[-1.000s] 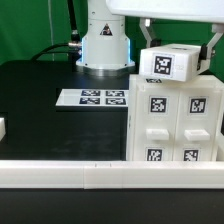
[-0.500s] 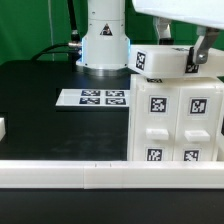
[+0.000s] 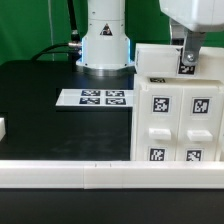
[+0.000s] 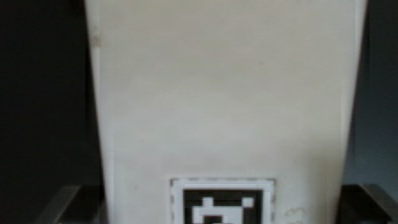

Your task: Assemble cabinet

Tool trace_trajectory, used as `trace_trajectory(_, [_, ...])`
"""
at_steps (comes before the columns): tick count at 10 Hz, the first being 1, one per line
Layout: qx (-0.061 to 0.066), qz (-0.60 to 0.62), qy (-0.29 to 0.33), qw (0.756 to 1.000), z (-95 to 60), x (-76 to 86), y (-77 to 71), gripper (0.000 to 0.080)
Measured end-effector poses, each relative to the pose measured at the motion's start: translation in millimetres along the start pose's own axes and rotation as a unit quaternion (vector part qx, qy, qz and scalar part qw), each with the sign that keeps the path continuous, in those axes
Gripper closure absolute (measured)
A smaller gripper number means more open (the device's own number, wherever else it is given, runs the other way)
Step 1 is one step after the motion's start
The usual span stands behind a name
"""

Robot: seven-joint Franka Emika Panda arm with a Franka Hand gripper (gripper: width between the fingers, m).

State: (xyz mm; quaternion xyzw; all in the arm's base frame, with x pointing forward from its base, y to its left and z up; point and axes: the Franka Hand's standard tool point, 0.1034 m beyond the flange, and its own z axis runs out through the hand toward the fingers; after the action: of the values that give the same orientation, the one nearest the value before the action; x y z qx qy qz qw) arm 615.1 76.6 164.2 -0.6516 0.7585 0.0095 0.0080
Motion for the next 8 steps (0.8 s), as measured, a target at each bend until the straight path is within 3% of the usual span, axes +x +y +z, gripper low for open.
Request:
trace_trajectory(4, [-0.008, 0.076, -0.030, 0.997, 0.4, -13.2, 3.0, 0.0245])
trace_trajectory(5, [-0.010, 0.080, -0.038, 0.996, 0.5, -17.2, 3.9, 0.0071])
trace_trajectory(6, [-0.010, 0.071, -0.039, 0.997, 0.5, -18.6, 4.3, 0.0022])
trace_trajectory(8, [-0.006, 0.059, -0.047, 0.997, -6.2, -23.1, 4.4, 0.0001])
